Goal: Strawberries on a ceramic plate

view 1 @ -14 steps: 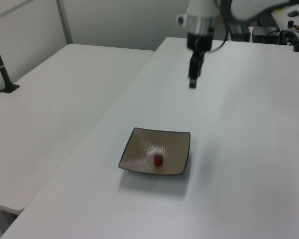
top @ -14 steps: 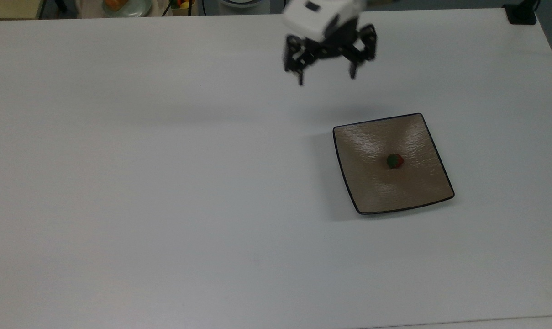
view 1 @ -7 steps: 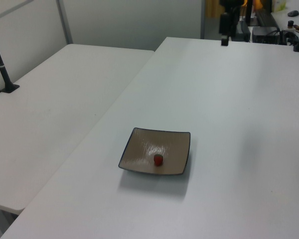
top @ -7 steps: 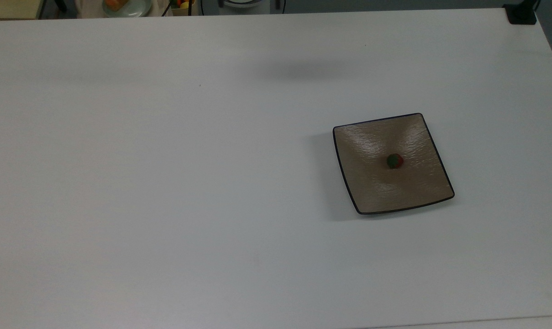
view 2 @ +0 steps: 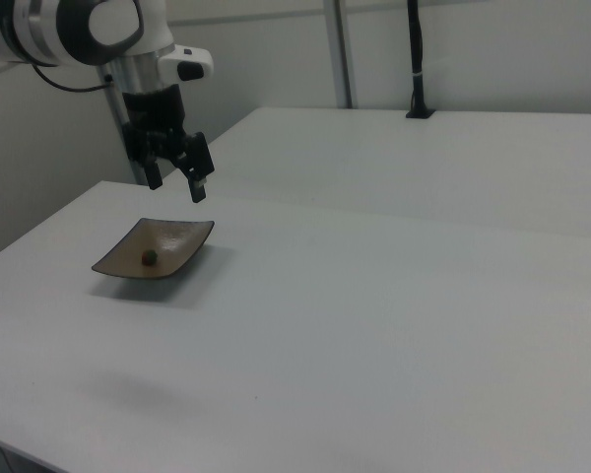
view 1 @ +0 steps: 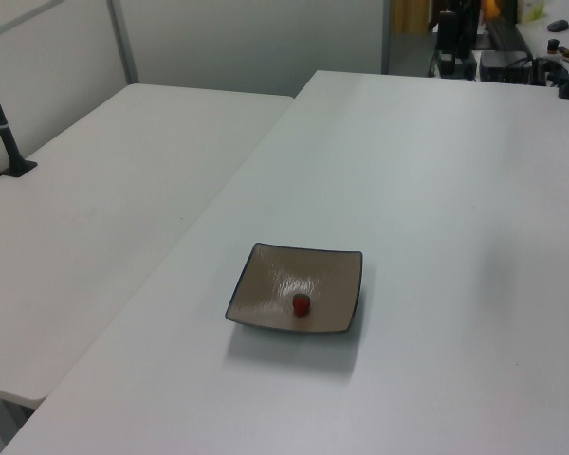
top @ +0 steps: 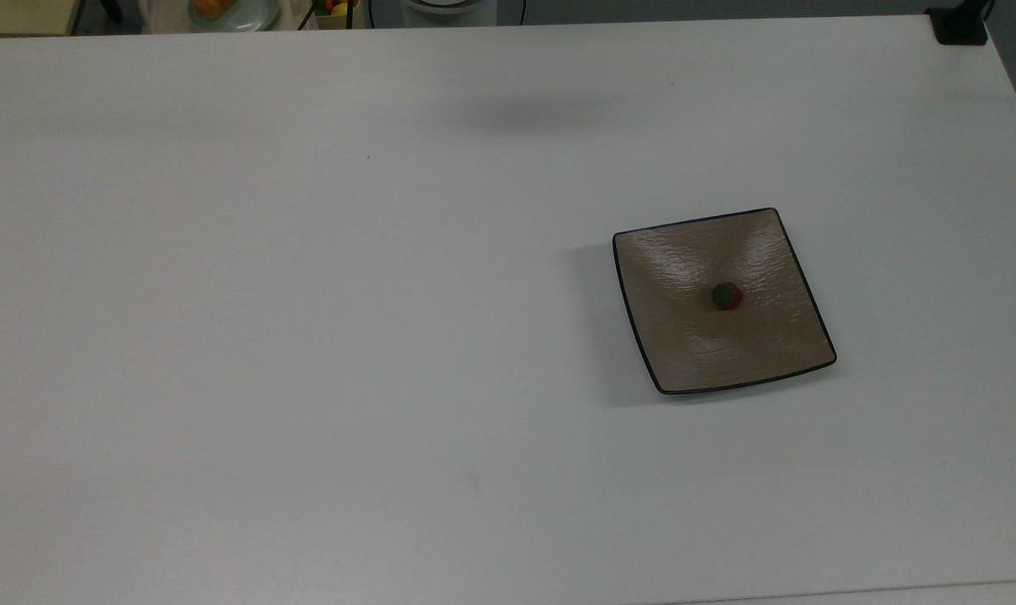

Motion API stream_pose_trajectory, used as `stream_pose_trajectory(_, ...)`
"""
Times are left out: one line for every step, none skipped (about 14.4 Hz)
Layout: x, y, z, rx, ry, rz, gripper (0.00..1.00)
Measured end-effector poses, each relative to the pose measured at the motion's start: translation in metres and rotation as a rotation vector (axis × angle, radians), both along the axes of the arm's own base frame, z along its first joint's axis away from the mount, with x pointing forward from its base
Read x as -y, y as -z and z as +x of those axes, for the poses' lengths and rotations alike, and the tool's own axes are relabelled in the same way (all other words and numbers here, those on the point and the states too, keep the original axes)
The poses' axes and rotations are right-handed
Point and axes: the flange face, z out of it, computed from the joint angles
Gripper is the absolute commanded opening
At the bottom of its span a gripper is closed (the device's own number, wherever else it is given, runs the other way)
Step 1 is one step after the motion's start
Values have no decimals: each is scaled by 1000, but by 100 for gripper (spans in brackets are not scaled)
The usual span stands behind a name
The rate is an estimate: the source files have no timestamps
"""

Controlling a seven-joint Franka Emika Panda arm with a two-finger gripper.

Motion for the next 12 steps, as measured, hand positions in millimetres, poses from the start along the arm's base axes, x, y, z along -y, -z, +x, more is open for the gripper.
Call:
stream_pose_trajectory(1, 0, 1, 4, -22, 1, 100)
stream_pose_trajectory(2, -1, 2, 14, -50, 2, 100)
stream_pose_trajectory(3, -1, 3, 28, -82, 5, 100)
stream_pose_trajectory(3, -2, 5, 41, -111, 8, 100)
stream_pose_trajectory(2, -2, 6, 50, -131, 8, 100)
stream_pose_trajectory(2, -2, 7, 55, -139, 8, 100)
stream_pose_trajectory(1, -2, 7, 57, -144, 8, 100)
stream_pose_trajectory(1, -2, 7, 58, -147, 7, 100)
stream_pose_trajectory(-1, -2, 7, 58, -149, 7, 100)
stream_pose_trajectory(-3, -2, 7, 58, -153, 6, 100)
stream_pose_trajectory(-4, -2, 6, 58, -155, 6, 100)
stream_pose_trajectory(-5, -2, 6, 58, -158, 6, 100)
